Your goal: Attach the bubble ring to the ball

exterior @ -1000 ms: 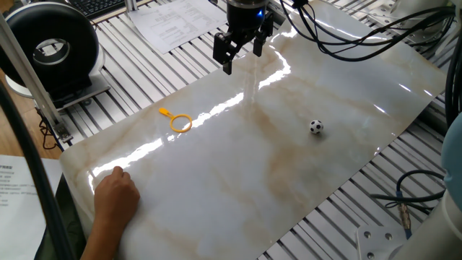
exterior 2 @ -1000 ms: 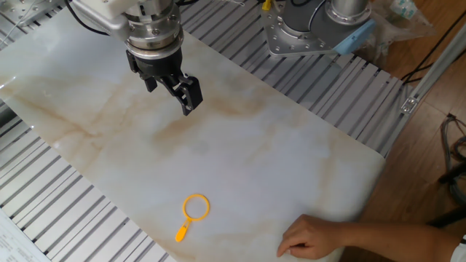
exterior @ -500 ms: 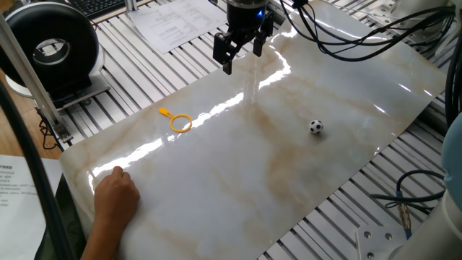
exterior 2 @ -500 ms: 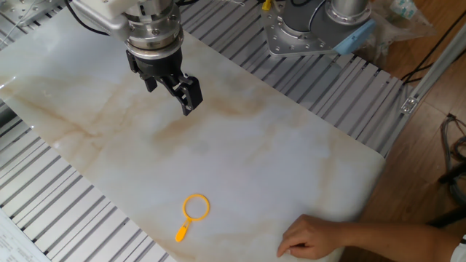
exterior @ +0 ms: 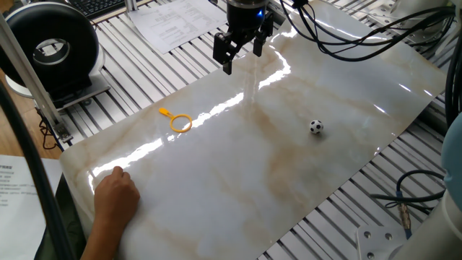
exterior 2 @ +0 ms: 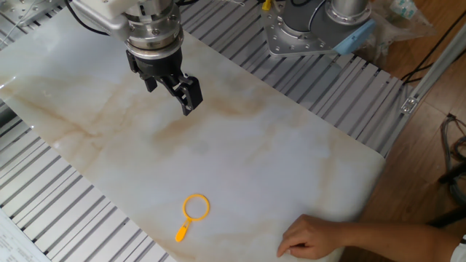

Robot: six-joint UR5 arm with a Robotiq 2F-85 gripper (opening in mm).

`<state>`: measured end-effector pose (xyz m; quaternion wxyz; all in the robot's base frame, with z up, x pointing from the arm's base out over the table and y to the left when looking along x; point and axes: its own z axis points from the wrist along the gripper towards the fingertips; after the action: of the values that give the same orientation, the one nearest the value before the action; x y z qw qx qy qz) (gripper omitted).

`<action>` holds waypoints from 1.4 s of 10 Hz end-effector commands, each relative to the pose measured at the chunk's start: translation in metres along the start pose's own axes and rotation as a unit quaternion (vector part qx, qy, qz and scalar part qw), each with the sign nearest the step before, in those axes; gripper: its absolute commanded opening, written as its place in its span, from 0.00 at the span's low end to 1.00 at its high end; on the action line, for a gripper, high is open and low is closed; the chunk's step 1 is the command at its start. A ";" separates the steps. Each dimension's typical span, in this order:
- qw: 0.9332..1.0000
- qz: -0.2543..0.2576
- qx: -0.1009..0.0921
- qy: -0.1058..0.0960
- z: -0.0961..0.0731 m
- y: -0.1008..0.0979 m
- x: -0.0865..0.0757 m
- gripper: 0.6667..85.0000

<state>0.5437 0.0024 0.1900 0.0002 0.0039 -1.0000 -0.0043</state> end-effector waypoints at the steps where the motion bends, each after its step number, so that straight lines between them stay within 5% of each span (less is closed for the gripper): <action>1: 0.996 0.040 -0.028 -0.069 -0.002 0.016 -0.036 0.01; 8: 0.996 0.044 -0.026 -0.068 0.001 0.018 -0.036 0.01; 14: 0.990 0.060 -0.074 -0.108 0.034 0.047 -0.058 0.01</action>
<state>0.5943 0.0387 0.1678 -0.0903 -0.0469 -0.9934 -0.0525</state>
